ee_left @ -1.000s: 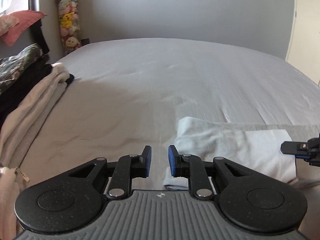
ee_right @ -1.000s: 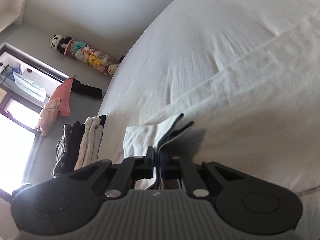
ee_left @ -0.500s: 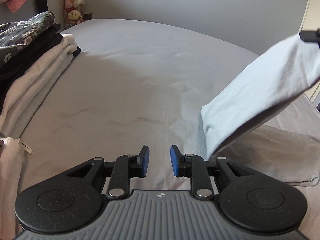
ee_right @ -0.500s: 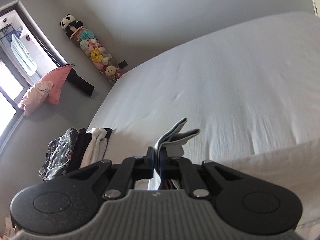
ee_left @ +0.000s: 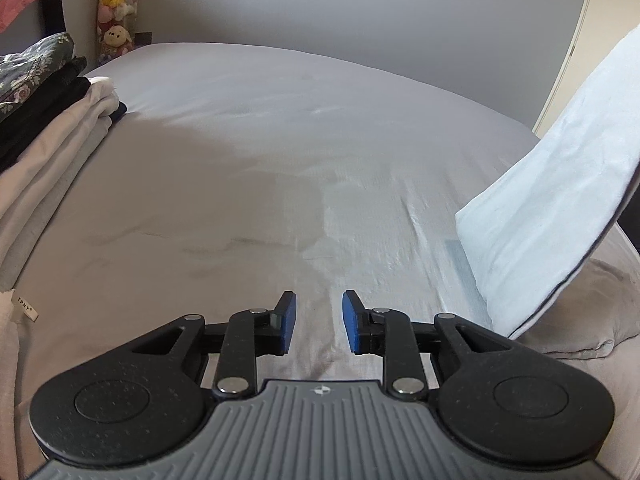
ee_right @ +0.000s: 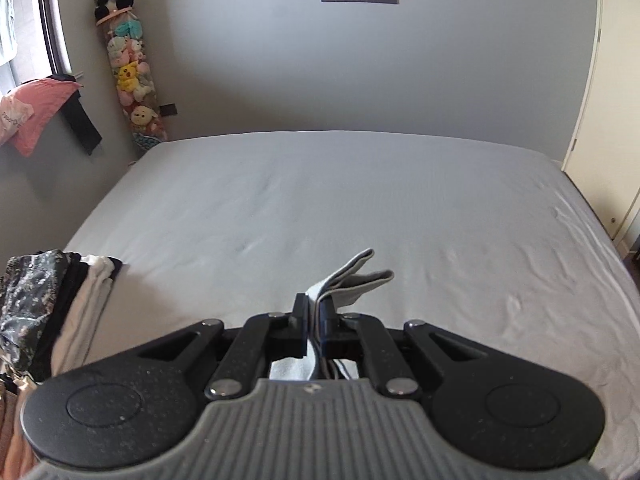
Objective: Fold clothes
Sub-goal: 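Lift the folded garment with the right gripper and carry it away from the left gripper, then lay the held garment end over the strip with the right gripper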
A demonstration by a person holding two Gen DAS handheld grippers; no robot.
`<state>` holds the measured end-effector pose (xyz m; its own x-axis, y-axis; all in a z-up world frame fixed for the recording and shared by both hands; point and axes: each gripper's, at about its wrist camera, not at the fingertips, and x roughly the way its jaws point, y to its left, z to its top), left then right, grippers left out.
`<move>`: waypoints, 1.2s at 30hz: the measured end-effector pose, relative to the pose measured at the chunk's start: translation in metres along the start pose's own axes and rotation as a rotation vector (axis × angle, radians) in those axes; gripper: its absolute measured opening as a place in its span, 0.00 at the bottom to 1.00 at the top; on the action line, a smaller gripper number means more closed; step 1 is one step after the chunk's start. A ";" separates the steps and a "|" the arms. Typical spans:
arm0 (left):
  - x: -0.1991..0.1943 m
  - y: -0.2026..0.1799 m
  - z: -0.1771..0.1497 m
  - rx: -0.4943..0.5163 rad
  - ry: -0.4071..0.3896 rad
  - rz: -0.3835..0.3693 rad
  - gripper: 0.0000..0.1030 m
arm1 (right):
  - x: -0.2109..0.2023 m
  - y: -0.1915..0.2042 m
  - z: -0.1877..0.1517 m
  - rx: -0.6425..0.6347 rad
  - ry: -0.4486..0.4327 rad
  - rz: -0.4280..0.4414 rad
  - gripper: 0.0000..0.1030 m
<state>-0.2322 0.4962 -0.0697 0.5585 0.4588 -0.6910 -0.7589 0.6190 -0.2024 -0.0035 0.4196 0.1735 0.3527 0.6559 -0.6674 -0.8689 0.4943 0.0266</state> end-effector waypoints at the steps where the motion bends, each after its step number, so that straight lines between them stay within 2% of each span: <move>1: 0.000 -0.002 0.000 0.005 -0.001 -0.005 0.28 | -0.003 -0.012 0.002 0.000 0.000 -0.019 0.06; 5: 0.002 -0.021 0.001 0.049 -0.021 -0.018 0.28 | -0.012 -0.070 0.000 0.013 0.000 -0.070 0.06; 10: 0.002 -0.058 0.002 0.132 -0.052 -0.062 0.28 | -0.003 -0.152 -0.022 0.072 0.011 -0.086 0.06; 15: 0.004 -0.116 -0.009 0.308 -0.088 -0.116 0.28 | 0.026 -0.238 -0.058 0.183 0.039 -0.086 0.06; 17: 0.008 -0.140 -0.017 0.382 -0.093 -0.136 0.32 | 0.041 -0.269 -0.073 0.233 0.049 -0.078 0.06; 19: 0.014 -0.163 -0.027 0.446 -0.095 -0.148 0.36 | 0.060 -0.288 -0.087 0.272 0.068 -0.075 0.06; 23: 0.028 -0.199 -0.047 0.534 -0.090 -0.153 0.39 | 0.091 -0.322 -0.113 0.335 0.097 -0.076 0.06; 25: 0.036 -0.214 -0.054 0.581 -0.079 -0.146 0.47 | 0.103 -0.338 -0.126 0.361 0.103 -0.074 0.06; 33: 0.063 -0.256 -0.075 0.688 -0.032 -0.118 0.49 | 0.129 -0.385 -0.158 0.432 0.111 -0.044 0.06; 36: 0.072 -0.269 -0.084 0.746 -0.028 -0.041 0.49 | 0.133 -0.394 -0.164 0.440 0.115 -0.031 0.06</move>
<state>-0.0161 0.3094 -0.1231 0.5969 0.4361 -0.6735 -0.3145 0.8994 0.3037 0.3286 0.2188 -0.0481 0.3140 0.5816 -0.7504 -0.6192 0.7246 0.3024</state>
